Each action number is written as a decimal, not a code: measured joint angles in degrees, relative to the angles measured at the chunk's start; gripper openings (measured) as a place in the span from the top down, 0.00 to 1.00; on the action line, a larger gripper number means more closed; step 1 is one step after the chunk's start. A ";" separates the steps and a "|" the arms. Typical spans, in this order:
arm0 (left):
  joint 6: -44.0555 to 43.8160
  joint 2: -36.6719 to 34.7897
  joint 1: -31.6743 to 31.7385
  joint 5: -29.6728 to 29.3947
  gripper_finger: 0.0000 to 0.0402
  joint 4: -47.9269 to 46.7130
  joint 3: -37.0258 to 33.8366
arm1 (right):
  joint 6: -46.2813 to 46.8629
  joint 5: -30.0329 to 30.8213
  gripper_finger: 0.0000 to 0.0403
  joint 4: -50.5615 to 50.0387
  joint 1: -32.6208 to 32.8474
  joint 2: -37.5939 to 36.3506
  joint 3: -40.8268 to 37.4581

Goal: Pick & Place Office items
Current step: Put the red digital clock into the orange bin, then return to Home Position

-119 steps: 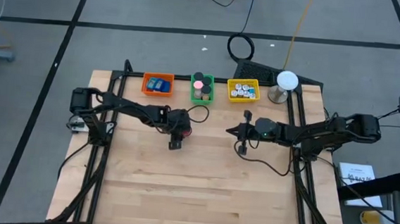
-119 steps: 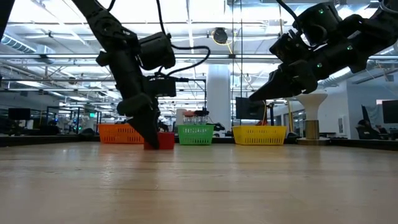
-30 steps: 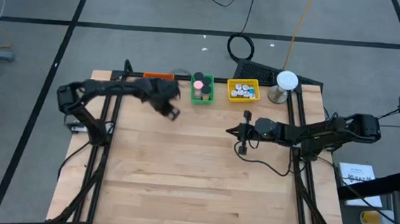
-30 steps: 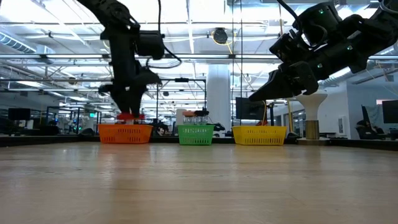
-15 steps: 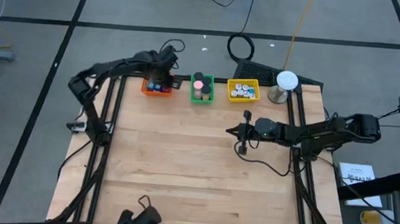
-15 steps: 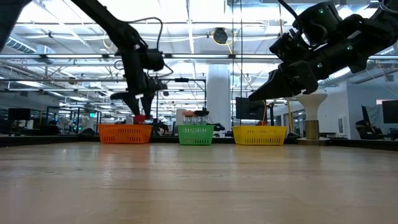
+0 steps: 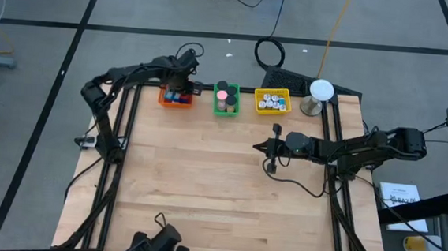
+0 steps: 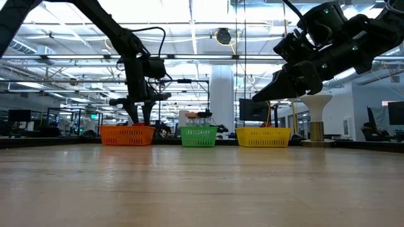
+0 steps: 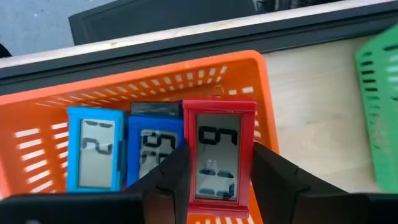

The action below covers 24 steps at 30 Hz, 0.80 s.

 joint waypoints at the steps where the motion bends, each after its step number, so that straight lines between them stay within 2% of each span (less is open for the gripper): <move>1: -0.47 0.37 -0.06 -0.04 0.67 0.20 0.00 | -0.02 0.00 1.00 0.10 0.00 0.00 0.00; 8: -2.08 1.93 -0.21 -0.38 0.67 2.05 0.00 | 0.00 -3.22 1.00 1.39 0.02 0.00 0.01; 10: -2.11 1.90 -0.25 -0.51 0.62 2.61 0.00 | 0.00 -3.41 1.00 1.41 0.02 0.00 0.02; 14: -2.15 1.90 -0.36 -0.65 0.45 1.45 0.00 | 0.00 -4.04 1.00 1.47 0.02 0.00 0.00; 17: -2.15 1.90 -0.66 -2.06 0.38 1.10 0.00 | 0.00 -4.04 1.00 1.49 0.02 0.00 0.00; 20: -0.44 1.16 -0.71 -2.99 0.38 0.19 0.00 | 0.00 -4.04 1.00 1.49 0.02 0.00 0.02; 24: 3.85 -2.05 -1.95 -5.61 0.49 0.06 -0.02 | 0.00 -4.02 1.00 1.49 0.02 0.00 0.02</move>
